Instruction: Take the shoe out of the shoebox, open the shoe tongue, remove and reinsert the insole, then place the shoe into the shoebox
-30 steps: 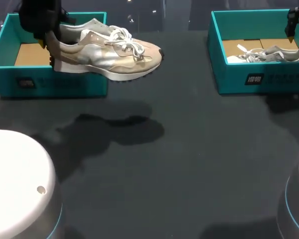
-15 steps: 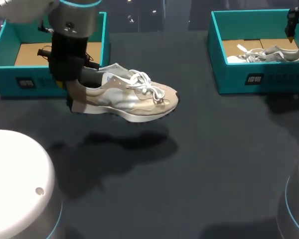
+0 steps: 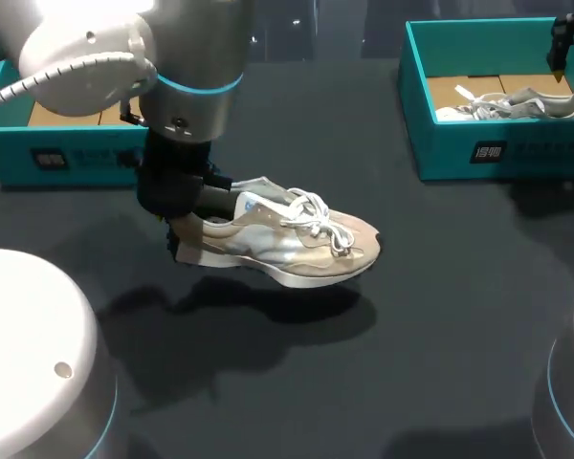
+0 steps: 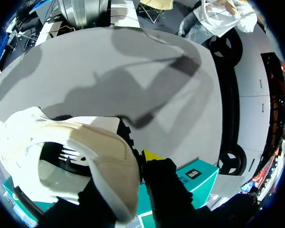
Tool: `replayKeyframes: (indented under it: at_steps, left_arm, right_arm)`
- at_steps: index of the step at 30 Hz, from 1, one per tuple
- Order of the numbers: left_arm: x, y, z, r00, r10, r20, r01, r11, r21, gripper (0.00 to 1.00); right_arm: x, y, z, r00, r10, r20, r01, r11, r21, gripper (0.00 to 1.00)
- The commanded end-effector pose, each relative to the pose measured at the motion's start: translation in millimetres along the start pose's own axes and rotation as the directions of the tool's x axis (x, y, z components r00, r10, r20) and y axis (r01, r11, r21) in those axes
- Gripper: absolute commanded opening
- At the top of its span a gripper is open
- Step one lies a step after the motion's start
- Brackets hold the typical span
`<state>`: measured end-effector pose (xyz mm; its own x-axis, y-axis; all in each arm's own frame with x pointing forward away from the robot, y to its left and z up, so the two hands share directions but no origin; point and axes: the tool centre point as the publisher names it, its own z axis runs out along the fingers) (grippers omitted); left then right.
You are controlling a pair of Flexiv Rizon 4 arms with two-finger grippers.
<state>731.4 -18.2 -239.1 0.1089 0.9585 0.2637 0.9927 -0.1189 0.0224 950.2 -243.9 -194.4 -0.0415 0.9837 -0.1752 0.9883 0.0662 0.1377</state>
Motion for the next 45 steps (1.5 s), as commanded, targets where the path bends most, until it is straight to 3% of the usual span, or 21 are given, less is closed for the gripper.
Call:
replayKeyframes:
  at_steps: [1, 20, 35, 45]
  left_arm:
    - [-16.7, -3, 8, 1.000, -0.007, -0.007, 0.007, 1.000, -0.005, 0.00]
    - [-71.1, -5, 56, 1.000, 0.006, 0.013, -0.006, 0.999, 0.045, 0.00]
    - [-108.2, 14, 82, 0.996, -0.062, 0.057, 0.062, 0.998, -0.002, 0.00]
    - [-122.9, 13, 94, 0.996, -0.058, 0.064, 0.059, 0.998, -0.005, 0.00]
  right_arm:
    - [0.0, -1.0, 0, 1.000, 0.000, 0.001, 0.000, 1.000, -0.001, 1.00]
    - [0.0, -1.0, 0, 1.000, 0.000, 0.001, 0.000, 1.000, -0.001, 1.00]
    - [0.0, -1.0, 0, 1.000, 0.000, 0.001, 0.000, 1.000, -0.001, 1.00]
    - [0.0, -1.0, 0, 1.000, 0.000, 0.001, 0.000, 1.000, -0.001, 1.00]
